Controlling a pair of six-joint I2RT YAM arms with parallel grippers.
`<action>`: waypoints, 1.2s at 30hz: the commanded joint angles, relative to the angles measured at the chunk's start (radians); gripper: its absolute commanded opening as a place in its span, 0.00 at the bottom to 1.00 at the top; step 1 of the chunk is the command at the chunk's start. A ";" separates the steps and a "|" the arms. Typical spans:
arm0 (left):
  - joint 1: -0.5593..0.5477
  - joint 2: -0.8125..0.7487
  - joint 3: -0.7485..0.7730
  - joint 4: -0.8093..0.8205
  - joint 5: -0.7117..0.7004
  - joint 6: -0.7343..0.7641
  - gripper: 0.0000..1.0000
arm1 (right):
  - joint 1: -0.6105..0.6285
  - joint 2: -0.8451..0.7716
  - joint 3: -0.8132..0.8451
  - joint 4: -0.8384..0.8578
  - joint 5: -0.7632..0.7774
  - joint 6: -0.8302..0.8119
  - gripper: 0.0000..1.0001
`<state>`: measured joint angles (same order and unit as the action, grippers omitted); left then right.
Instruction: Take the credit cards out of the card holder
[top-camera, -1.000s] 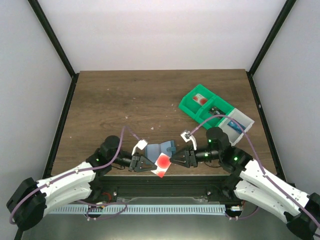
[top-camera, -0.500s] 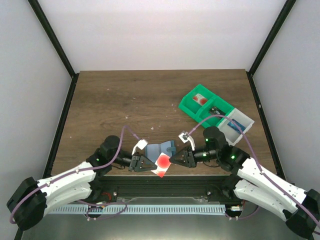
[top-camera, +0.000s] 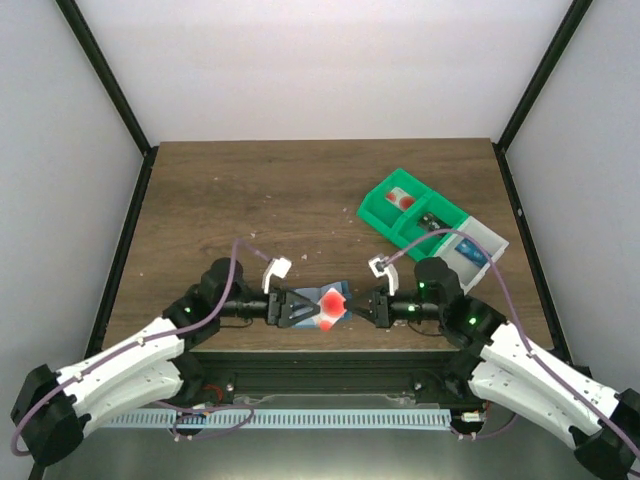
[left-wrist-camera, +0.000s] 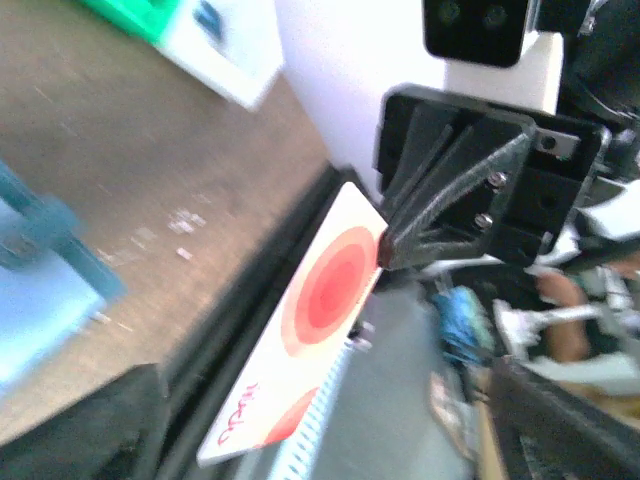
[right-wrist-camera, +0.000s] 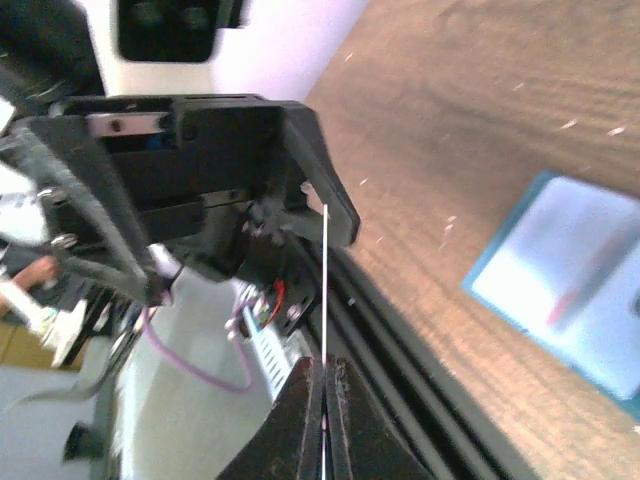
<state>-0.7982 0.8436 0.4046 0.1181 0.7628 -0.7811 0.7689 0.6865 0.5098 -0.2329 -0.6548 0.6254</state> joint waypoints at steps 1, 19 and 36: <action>0.005 -0.032 0.124 -0.274 -0.363 0.091 0.98 | -0.003 -0.035 0.073 -0.019 0.309 0.047 0.00; 0.006 -0.069 0.307 -0.568 -0.653 0.321 1.00 | -0.274 0.214 0.132 0.289 0.834 0.210 0.00; 0.006 -0.245 0.288 -0.555 -0.672 0.328 1.00 | -0.448 0.662 0.241 0.508 1.005 0.571 0.01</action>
<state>-0.7956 0.6342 0.7040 -0.4435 0.1093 -0.4671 0.3294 1.2907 0.6937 0.2043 0.2455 1.0790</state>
